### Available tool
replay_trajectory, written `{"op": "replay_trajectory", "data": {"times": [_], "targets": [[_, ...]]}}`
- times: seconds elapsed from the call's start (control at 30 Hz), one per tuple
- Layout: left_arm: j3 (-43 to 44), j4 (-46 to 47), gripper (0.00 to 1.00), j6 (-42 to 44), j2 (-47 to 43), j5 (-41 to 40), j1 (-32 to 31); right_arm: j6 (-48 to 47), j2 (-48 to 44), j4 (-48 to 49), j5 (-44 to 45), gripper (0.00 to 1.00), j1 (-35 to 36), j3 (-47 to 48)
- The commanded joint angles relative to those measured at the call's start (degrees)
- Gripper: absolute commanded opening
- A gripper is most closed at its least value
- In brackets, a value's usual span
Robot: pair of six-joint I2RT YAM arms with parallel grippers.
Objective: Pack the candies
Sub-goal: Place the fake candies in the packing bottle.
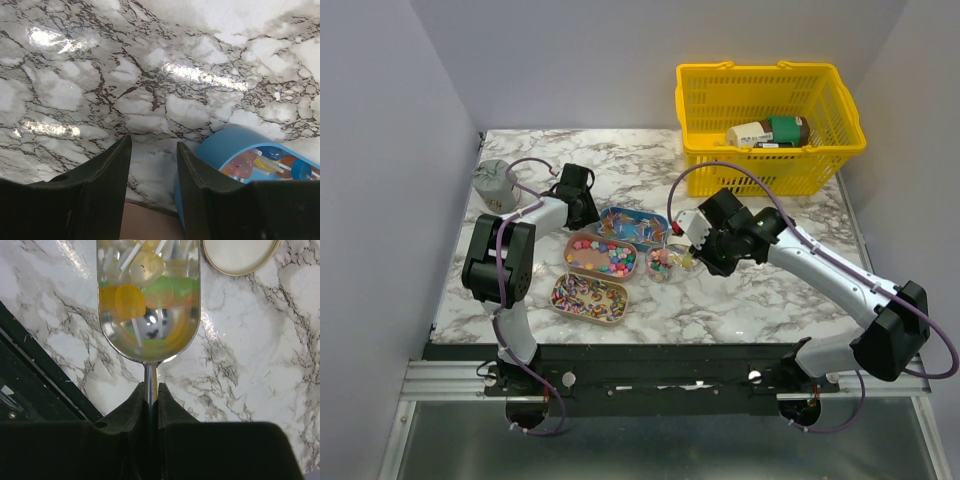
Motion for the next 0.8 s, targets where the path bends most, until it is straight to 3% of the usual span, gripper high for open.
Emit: {"op": "replay_trajectory", "data": {"times": [0.0,0.77], "targets": [[-0.45,-1.23,0.52,-0.29,-1.31,0.75,-0.42,1.23,1.21,-5.51,2.92,0.01,-0.21,3.7],[-0.18,-1.49,0.52,-0.46,-1.14,0.49,-0.42,1.67,6.75,-12.91,6.45,0.01,2.16,10.3]]}}
